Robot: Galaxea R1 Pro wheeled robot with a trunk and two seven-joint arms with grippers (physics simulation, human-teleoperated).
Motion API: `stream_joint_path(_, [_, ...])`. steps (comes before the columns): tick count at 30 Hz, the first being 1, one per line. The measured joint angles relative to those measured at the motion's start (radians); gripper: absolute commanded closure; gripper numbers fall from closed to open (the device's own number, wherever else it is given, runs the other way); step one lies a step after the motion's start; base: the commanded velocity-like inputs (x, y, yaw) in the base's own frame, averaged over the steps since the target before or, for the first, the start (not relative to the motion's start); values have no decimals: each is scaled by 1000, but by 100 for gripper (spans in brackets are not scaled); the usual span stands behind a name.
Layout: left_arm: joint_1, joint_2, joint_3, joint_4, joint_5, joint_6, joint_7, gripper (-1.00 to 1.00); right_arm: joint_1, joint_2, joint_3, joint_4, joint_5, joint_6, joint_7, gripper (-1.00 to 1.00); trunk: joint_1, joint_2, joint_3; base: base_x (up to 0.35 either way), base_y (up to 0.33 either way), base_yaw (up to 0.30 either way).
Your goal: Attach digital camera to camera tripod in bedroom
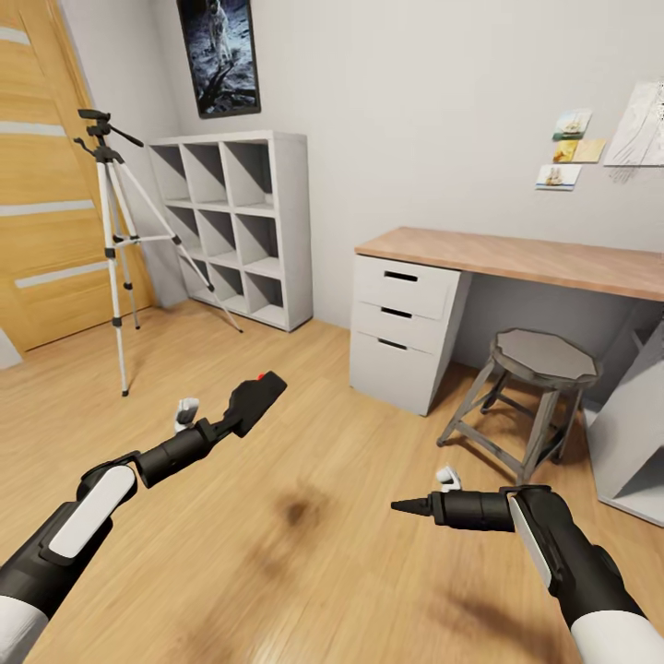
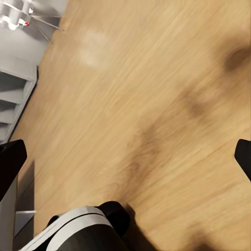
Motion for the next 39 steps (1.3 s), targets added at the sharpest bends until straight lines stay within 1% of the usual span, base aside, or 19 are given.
stream_joint_path(5, [0, -9, 0, 0, -1, 0, 0, 100, 0, 0, 0, 0, 0, 0, 0, -100, -2, 1, 19, 0, 0, 0])
stream_joint_path(8, [0, -12, 0, -1, -9, -1, 0, 100, 0, 0, 0, 0, 0, 0, -1, -100, -4, 2, 31, 0, 0, 0])
stream_joint_path(11, [0, -15, 0, -1, -38, -1, 0, 100, 0, 0, 0, 0, 0, 0, -1, -100, -5, 3, 43, 0, 0, 0])
stream_joint_path(12, [0, -16, 0, 0, -57, -2, 0, 100, 0, 0, 0, 0, 0, -1, -2, -100, -5, 3, 46, 0, 0, 0])
stream_joint_path(14, [0, -18, 1, 1, -79, -3, 0, 100, 0, 0, 0, 0, 0, -1, -2, -100, -6, 3, 54, 0, 0, 0])
stream_joint_path(16, [0, -21, 1, 1, -90, -3, 0, 100, 0, 0, 0, 0, 0, 0, -3, -100, -7, 4, 62, 0, 0, 0])
stream_joint_path(21, [0, -26, 1, 1, -99, -3, 0, 100, 0, 0, 0, -1, 0, 0, -4, -100, -9, 5, 81, 0, 0, 0])
stream_joint_path(26, [0, -40, 1, 3, -103, -1, 0, 100, 0, 0, -1, 0, 0, -1, -5, -100, -12, 6, 101, 0, 0, 0])
stream_joint_path(35, [0, -44, 2, 3, -104, -2, 0, 100, 0, 0, -1, 1, 1, -1, -8, -100, -16, 8, 135, 0, 0, 0])
stream_joint_path(39, [0, -44, 1, 3, -105, -2, 0, 100, 0, 0, -1, 3, 1, -1, -18, -100, -30, 35, 148, 0, 0, 0])
